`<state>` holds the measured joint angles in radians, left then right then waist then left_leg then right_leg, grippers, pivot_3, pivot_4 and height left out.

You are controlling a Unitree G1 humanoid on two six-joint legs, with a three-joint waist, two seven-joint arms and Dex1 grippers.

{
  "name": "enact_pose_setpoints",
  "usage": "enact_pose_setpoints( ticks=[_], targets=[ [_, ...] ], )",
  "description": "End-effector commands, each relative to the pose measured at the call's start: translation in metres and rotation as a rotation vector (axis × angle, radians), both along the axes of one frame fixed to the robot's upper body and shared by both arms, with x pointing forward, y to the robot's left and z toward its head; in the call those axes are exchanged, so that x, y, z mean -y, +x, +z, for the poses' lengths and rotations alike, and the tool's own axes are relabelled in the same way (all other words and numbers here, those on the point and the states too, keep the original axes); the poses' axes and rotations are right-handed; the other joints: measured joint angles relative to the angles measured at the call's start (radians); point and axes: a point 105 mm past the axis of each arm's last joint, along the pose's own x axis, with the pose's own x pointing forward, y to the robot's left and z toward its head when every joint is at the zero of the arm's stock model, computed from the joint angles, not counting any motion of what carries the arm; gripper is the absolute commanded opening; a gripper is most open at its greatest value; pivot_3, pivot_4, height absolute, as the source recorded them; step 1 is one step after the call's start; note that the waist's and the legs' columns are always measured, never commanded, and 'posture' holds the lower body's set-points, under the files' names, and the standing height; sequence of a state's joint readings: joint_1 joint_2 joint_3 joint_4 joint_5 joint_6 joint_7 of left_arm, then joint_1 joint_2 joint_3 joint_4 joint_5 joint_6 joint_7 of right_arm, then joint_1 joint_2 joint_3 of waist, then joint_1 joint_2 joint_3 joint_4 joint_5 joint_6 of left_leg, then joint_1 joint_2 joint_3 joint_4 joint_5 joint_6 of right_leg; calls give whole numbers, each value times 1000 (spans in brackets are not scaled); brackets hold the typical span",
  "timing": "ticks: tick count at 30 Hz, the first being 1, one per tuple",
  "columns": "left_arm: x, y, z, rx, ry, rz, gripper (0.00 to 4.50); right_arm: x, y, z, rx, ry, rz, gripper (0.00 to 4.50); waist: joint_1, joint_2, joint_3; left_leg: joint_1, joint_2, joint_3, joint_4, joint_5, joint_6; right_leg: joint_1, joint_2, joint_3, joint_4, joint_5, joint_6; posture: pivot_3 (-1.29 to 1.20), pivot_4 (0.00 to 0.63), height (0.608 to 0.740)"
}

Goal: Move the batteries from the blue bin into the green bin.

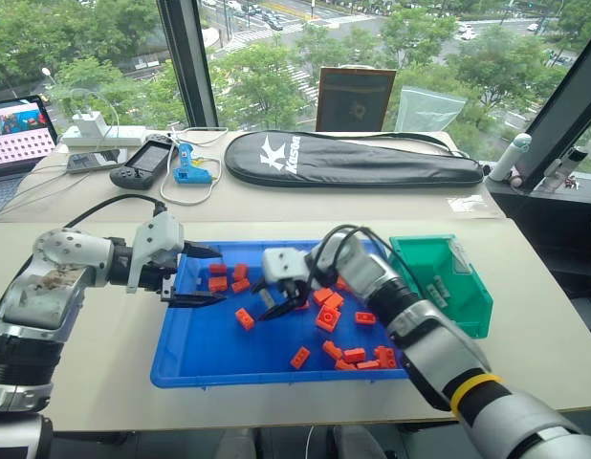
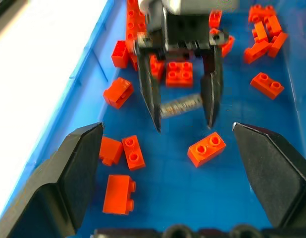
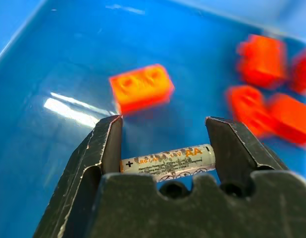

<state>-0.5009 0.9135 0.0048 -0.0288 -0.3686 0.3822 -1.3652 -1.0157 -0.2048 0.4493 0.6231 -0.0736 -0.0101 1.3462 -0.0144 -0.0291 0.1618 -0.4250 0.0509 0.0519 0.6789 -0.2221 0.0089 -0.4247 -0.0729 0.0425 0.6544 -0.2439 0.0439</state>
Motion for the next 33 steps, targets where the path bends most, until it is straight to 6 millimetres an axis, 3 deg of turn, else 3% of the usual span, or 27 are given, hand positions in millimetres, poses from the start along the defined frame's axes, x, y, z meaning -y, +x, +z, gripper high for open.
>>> enact_pose_setpoints(
  ticks=[1, 3, 5, 7, 9, 12, 16, 21, 23, 25, 28, 33],
  targets=[
    [12, 4, 12, 36, -45, -45, 4500, 19, -4, 41, 17, 74, -36, 2468, 0, 0, 0, 0, 0, 0, 0, 0, 0, 0, 0, 0, 0, 0, 0, 0, 150, 734],
    [16, 6, 15, 36, -73, -52, 4500, 33, -4, 51, 14, 79, -84, 2468, 3, 0, 0, 0, 0, 0, 0, 0, 0, 0, 0, 0, 1, 0, 0, 0, 150, 734],
    [22, 13, 20, 67, -121, -57, 4500, 72, 6, 67, 15, 73, -249, 2468, 4, 0, 0, 0, 0, 0, 0, 0, 0, 0, 0, 0, 0, 0, 0, 0, 150, 734],
    [26, 34, 23, 96, -170, 20, 4500, 121, 25, 88, 82, 60, -464, 2468, 19, 1, 2, -1, -1, 0, 1, 0, 0, 0, -1, 0, 0, 0, 0, 0, 150, 734],
    [28, 47, 23, 85, -190, 74, 4500, 150, 31, 98, 122, 44, -576, 2468, 25, 1, 2, -1, -3, 0, 2, 0, 0, 1, -2, 0, -1, 0, 0, 0, 150, 734],
    [40, 53, 31, 117, -253, 53, 4500, 203, 25, 110, 133, -10, -729, 2468, 19, 1, 2, -1, -3, 1, 1, 0, 1, 1, -2, 1, -3, 0, 0, 0, 150, 734],
    [49, 63, 38, 149, -292, 68, 4500, 244, 7, 102, 91, -84, -831, 2468, 15, 1, 2, -3, -2, 1, -1, 0, 2, 0, -1, 1, -7, 0, 0, 0, 150, 734],
    [56, 69, 43, 157, -317, 65, 4500, 270, -9, 78, 54, -163, -898, 2468, 5, 1, 2, -5, -3, 1, 0, -1, 3, -1, -2, 2, -9, 0, 0, 0, 150, 734],
    [60, 71, 41, 163, -308, 60, 4500, 272, -10, 70, 53, -161, -909, 2468, 2, 1, 2, -5, -3, 1, 0, -1, 3, 0, -2, 1, -8, 0, 1, 0, 150, 734],
    [62, 73, 40, 166, -304, 57, 4500, 270, -12, 68, 52, -151, -906, 3475, -1, 2, 3, -5, -3, 1, 1, -1, 3, 0, -3, 2, -8, 0, 1, 0, 150, 734],
    [66, 74, 41, 168, -306, 46, 4500, 267, -12, 72, 62, -124, -912, 4400, 0, 2, 3, -4, -3, 1, 2, -1, 3, 0, -2, 2, -7, 1, 1, 0, 150, 734],
    [75, 78, 38, 164, -288, 19, 4500, 268, -20, 90, 88, -70, -939, 4458, 3, 2, 3, -4, -4, 0, 2, 0, 3, 0, -3, 2, -7, 1, 2, 0, 150, 734]
  ],
)
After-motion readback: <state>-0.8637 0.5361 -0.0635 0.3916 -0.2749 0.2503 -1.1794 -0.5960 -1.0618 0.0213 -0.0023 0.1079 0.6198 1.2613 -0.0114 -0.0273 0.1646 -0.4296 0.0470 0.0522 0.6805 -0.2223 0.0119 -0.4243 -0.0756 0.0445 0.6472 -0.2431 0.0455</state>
